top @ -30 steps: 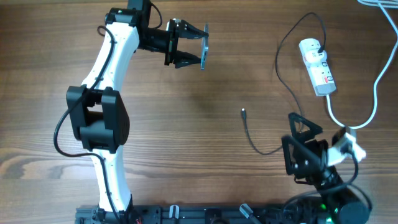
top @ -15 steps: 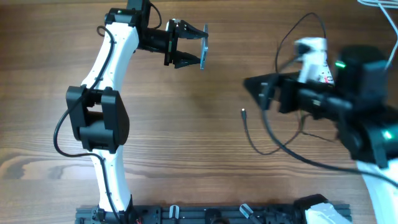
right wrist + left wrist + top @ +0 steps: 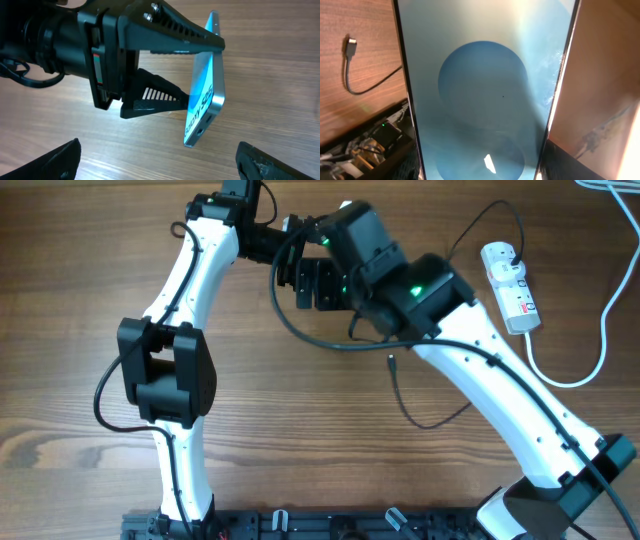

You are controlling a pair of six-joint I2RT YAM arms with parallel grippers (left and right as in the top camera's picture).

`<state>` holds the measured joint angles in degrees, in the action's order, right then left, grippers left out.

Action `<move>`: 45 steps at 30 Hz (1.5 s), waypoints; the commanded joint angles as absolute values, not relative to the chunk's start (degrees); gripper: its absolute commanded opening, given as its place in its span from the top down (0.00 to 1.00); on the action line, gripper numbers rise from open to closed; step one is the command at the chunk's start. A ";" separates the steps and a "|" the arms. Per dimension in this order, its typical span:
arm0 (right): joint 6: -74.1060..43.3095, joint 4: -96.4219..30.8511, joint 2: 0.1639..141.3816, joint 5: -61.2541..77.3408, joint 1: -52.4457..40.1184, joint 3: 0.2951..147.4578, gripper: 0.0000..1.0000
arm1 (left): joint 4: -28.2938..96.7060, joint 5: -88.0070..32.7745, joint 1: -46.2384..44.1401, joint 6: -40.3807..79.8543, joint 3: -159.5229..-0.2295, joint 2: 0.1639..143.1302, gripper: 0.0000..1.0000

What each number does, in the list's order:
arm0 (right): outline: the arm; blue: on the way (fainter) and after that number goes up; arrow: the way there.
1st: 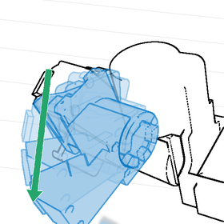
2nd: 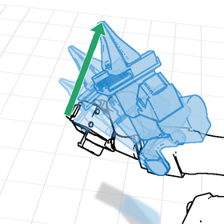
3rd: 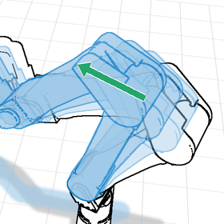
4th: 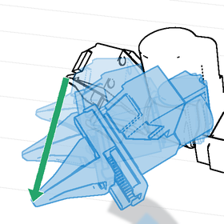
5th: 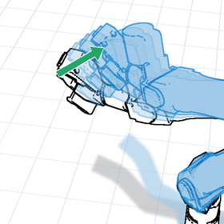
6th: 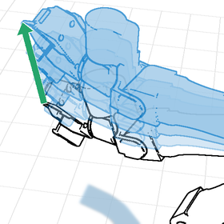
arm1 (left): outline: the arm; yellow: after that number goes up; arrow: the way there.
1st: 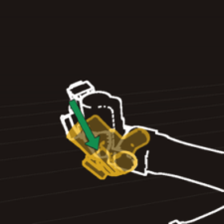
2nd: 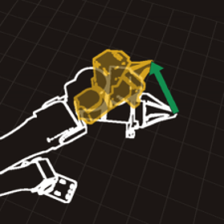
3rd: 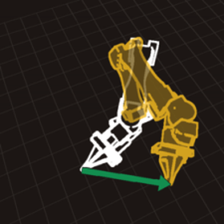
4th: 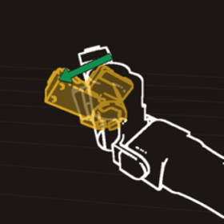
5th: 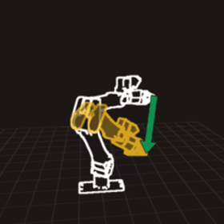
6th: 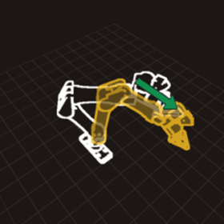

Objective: Plug charger to phone and switch on socket

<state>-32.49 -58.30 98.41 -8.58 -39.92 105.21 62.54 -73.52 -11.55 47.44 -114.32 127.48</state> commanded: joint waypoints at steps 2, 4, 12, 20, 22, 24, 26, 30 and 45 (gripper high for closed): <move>-48.45 -63.37 98.06 -28.08 -40.82 105.80 0.00 | 62.30 -75.07 -11.90 51.64 -114.43 124.97 0.35; -47.99 -60.99 98.17 -25.85 -40.82 104.86 0.00 | 62.33 -76.38 -11.90 51.90 -114.43 124.97 0.34; -40.49 -53.60 101.43 -23.03 -40.53 100.68 0.16 | 62.35 -79.02 -12.29 51.42 -114.43 124.97 0.34; -40.47 -51.83 102.67 -23.90 -39.31 100.68 0.55 | 62.33 -79.02 -12.43 51.27 -114.43 124.97 0.34; -40.49 -51.79 102.67 -23.90 -39.31 100.68 0.61 | 62.33 -79.02 -12.43 51.27 -114.43 124.97 0.34; -40.45 -52.05 102.78 -23.46 -39.31 100.66 0.56 | 62.33 -79.05 -12.45 51.24 -114.43 124.97 0.34; -40.45 -52.07 102.98 -23.49 -39.31 100.66 0.64 | 62.33 -79.02 -12.49 51.24 -114.43 124.97 0.34; -40.51 -51.44 104.29 -23.51 -39.31 100.66 0.74 | 62.33 -79.81 -12.49 51.24 -114.43 124.97 0.34; -37.30 -51.88 103.59 -20.60 -39.31 102.69 0.73 | 60.34 -78.35 -12.49 50.17 -114.43 124.97 0.34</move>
<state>-38.04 -51.46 104.71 -22.50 -39.38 101.16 60.95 -76.73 -12.29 51.31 -114.32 127.48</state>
